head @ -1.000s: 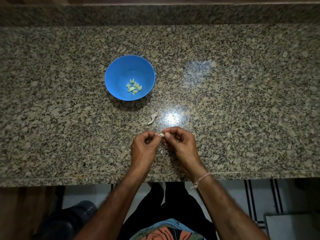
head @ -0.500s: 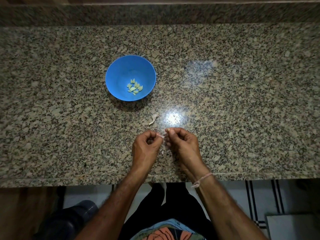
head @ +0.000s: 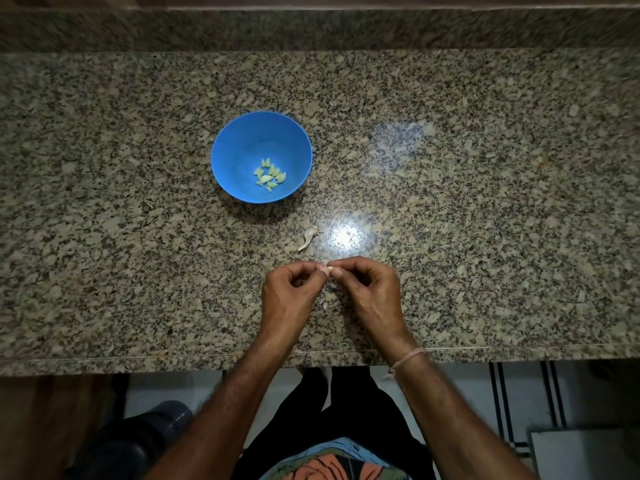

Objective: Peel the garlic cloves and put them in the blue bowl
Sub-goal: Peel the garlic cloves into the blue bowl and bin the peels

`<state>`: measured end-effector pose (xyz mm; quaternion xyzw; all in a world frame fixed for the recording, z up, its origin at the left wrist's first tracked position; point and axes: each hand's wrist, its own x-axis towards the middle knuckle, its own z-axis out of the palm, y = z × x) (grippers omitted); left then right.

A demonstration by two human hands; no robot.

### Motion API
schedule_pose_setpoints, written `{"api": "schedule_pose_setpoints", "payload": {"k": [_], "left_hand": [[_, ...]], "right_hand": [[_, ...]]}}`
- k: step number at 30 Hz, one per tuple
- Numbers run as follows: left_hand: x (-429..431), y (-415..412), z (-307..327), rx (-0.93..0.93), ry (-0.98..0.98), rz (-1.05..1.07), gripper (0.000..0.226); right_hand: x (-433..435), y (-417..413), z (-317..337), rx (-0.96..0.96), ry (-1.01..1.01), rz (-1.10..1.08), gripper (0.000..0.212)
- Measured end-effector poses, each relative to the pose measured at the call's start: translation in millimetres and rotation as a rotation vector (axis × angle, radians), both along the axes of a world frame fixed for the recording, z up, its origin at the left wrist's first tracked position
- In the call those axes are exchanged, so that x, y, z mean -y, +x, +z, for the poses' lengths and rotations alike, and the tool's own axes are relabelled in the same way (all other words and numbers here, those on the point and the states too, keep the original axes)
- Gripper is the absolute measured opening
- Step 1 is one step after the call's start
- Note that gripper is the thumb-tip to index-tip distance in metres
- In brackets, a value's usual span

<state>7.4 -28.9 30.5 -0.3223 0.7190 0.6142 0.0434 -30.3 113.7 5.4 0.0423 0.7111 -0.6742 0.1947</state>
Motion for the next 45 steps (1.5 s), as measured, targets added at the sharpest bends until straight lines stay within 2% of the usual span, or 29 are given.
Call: {"api": "schedule_pose_setpoints", "payload": {"k": [14,19,32,45], "left_hand": [[2.8,-0.1,-4.5,0.002,0.081,0.008,0.01],[4.6,-1.2,-7.1,0.023,0.082,-0.014,0.011],[-1.9,-4.2,-13.1,0.047,-0.055,-0.026,0.017],[-5.2,-1.5,-8.7,-0.06,-0.159,-0.056,0.005]], "right_hand": [[3.6,1.9,-0.9,-0.004,-0.003,0.018,0.015],[3.7,1.0,-0.1,-0.08,0.069,0.088,0.013],[3.2,2.5,5.4,0.28,-0.317,-0.185,0.011],[2.0,-0.7,8.2,0.415,-0.323,-0.156,0.013]]}}
